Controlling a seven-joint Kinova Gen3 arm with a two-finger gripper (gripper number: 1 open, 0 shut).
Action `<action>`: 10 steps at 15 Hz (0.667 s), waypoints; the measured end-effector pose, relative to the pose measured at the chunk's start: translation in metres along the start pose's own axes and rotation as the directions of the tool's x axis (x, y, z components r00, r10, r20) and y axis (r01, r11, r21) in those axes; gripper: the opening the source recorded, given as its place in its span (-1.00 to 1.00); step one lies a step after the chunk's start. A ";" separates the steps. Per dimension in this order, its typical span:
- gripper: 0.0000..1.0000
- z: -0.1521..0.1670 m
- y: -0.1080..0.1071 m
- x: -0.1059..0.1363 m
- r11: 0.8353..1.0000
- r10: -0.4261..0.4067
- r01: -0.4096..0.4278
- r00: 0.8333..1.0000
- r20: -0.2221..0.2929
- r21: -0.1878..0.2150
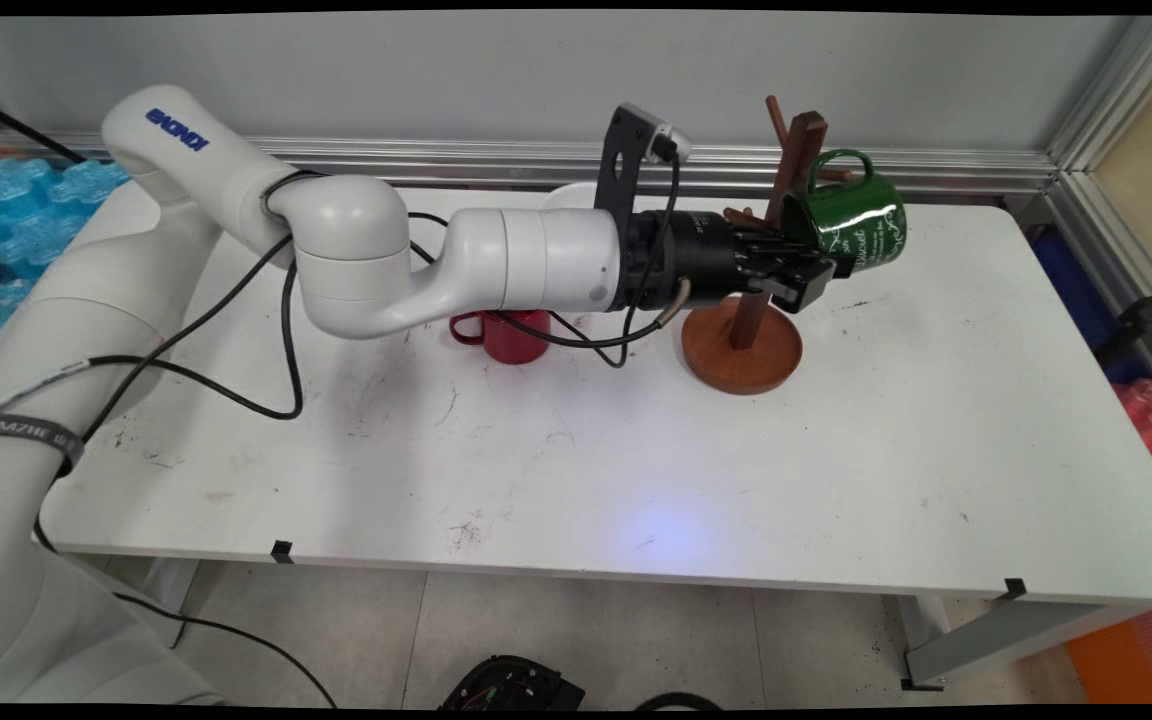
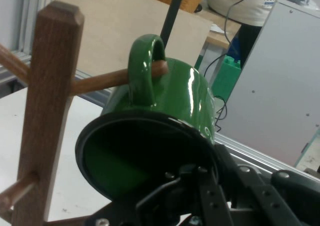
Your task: Place the picked object on the table
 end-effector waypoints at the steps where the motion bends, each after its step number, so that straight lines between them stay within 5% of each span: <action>1: -1.00 -0.001 0.001 0.001 1.000 0.001 -0.001 1.000 0.000 -0.003; 10: -1.00 -0.013 0.010 0.006 0.999 0.002 -0.002 1.000 0.008 -0.035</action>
